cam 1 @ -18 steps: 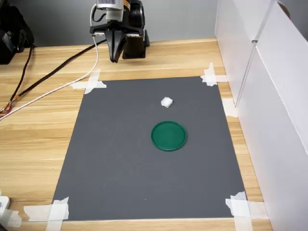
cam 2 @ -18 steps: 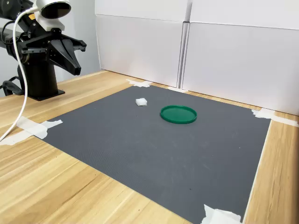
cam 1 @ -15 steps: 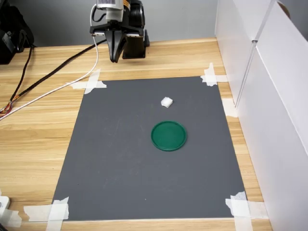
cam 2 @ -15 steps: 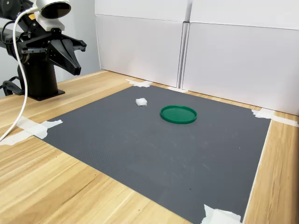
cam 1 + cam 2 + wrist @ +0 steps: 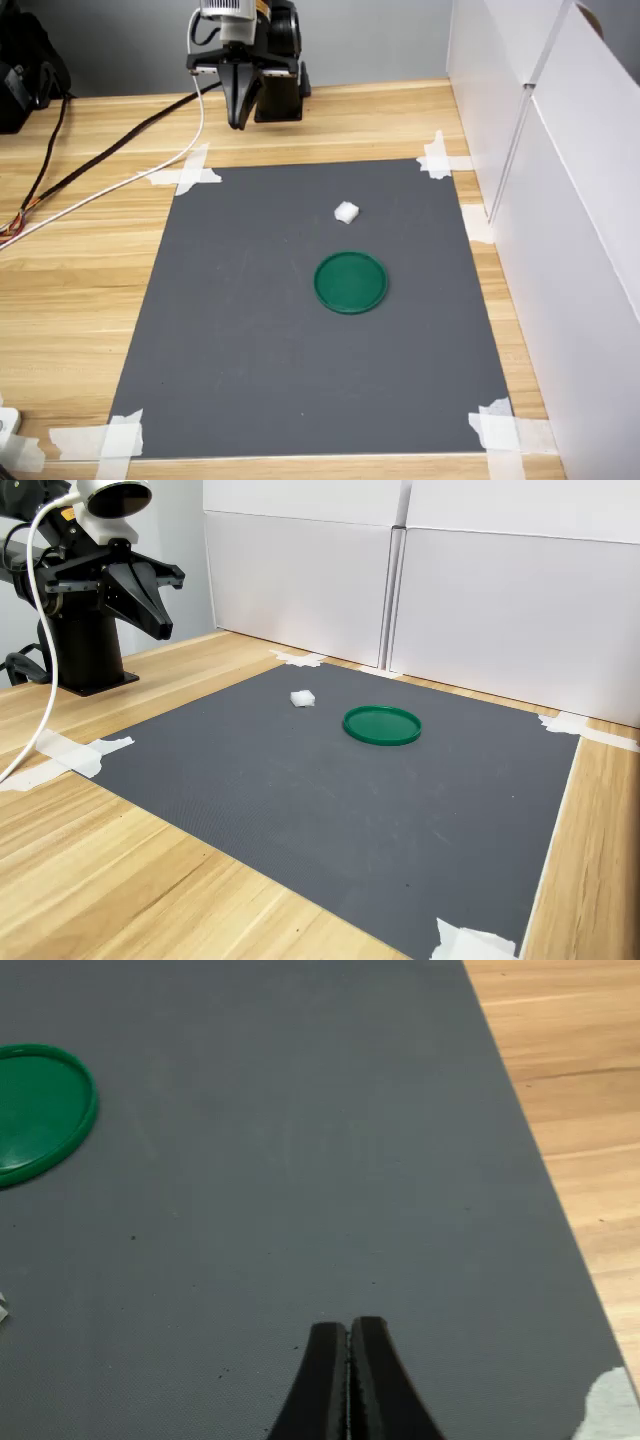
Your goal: Grasp a white terminal and put it in the green lid.
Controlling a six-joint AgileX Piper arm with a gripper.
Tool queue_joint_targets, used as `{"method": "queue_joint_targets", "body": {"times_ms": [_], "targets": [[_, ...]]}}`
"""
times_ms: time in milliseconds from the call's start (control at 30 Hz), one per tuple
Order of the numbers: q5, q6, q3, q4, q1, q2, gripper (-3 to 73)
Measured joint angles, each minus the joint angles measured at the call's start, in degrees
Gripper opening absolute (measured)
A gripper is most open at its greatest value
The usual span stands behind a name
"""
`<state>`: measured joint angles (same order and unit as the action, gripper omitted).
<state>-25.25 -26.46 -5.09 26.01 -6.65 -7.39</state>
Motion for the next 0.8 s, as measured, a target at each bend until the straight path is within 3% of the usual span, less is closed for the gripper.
{"method": "queue_joint_targets", "body": {"times_ms": [233,533,800], "targets": [[-2.5,3.4,-7.3,-1.9,0.0,-10.0,-2.1],[-2.9,21.7,-18.2,-10.9,0.0,-24.9,-2.1],[-2.9,32.2,-25.1,-13.8,0.0,-38.6,-2.1]]}}
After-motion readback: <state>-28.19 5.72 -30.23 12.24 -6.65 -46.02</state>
